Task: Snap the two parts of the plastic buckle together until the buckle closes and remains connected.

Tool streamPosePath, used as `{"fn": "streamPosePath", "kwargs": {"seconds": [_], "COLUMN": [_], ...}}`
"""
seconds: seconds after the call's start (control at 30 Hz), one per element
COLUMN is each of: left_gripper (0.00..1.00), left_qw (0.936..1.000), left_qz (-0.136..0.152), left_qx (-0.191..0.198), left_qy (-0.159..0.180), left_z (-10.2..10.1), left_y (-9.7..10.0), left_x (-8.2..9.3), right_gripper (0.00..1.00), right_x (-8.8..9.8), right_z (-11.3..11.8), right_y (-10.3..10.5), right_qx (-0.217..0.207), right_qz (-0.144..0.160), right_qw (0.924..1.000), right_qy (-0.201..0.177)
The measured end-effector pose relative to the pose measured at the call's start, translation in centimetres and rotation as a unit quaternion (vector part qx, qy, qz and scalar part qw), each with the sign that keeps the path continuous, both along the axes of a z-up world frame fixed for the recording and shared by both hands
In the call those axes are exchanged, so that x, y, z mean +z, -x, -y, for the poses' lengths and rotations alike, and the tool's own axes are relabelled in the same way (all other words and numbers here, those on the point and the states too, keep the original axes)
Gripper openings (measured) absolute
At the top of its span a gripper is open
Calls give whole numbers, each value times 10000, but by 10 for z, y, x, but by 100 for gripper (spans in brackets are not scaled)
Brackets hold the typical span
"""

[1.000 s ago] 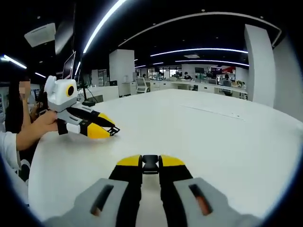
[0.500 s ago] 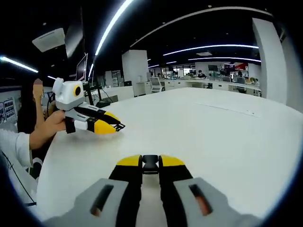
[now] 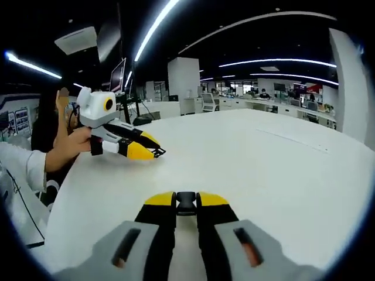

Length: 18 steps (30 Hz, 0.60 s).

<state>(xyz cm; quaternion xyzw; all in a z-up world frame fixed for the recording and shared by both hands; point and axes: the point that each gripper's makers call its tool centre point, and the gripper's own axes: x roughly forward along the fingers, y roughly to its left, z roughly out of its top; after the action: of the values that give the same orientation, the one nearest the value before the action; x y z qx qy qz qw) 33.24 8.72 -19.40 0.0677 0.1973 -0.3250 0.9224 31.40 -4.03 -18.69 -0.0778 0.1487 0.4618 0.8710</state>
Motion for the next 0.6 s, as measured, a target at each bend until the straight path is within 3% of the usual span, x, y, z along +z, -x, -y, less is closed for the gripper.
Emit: {"fn": "streamPosePath", "kwargs": {"seconds": [0.1,0.27,0.6], "left_gripper": [20,20,21], "left_qw": [9999,9997,9998], "left_qz": [-75,-57,-86], "left_qx": [59,135,95], "left_qy": [64,-211,-140], "left_z": [-3,-10,-10], "left_y": [5,8,9], "left_x": [0,-8,-11], "right_gripper": [13,13,13], "right_x": [-1,-9,-12], "right_z": [-4,-9,-10], "right_y": [5,9,12], "right_qx": [162,365,457], "right_qz": [22,-54,18], "right_qw": [9999,9993,9985], "right_qy": [15,90,310]}}
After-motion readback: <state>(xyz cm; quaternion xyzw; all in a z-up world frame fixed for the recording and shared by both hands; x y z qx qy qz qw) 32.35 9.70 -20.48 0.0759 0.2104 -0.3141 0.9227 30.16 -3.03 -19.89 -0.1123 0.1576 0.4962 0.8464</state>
